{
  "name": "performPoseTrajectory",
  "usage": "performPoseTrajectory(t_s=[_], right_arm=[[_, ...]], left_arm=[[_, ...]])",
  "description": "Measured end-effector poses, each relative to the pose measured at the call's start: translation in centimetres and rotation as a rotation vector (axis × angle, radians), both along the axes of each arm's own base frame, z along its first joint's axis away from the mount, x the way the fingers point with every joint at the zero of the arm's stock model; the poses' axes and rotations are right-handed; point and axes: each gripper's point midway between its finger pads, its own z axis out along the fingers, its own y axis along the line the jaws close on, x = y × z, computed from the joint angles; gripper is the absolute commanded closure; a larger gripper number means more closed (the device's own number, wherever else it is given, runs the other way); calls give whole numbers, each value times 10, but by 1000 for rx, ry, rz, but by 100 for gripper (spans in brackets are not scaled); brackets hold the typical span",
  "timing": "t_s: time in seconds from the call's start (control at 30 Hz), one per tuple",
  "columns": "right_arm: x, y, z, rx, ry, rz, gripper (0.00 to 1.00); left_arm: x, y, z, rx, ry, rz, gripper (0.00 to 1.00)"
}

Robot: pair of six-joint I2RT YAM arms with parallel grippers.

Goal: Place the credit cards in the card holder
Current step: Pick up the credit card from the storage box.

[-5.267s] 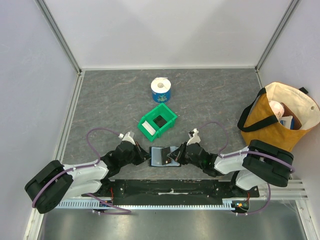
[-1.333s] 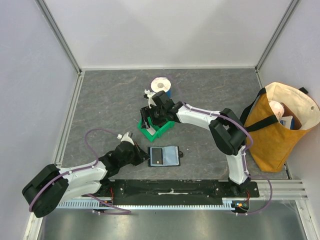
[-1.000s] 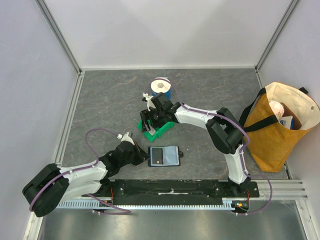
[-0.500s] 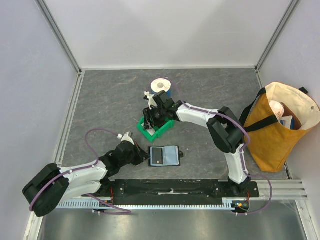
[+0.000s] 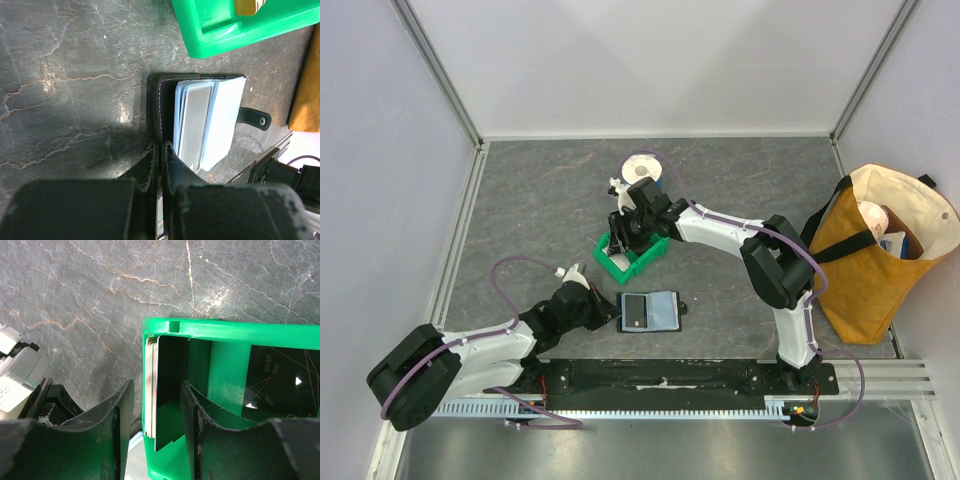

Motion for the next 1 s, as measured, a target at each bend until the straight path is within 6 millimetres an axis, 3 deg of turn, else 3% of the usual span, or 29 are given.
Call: performPoseTrajectory(t_s=[0.3,0.57,0.9,1.0], right_arm=[[2,-2,2,3,-2,-5,74],[13,-9,3,-26,-41,-54,100],[28,-23,2,-108,-120,-103,100],[36,-31,10,-141,-172,-135,100]], left_arm=[[1,-1,0,-2,-2,0,98],[1,-1,0,-3,-3,0,98],[1,-1,1,-3,-3,0,98],[1,-1,1,-3,-3,0,98]])
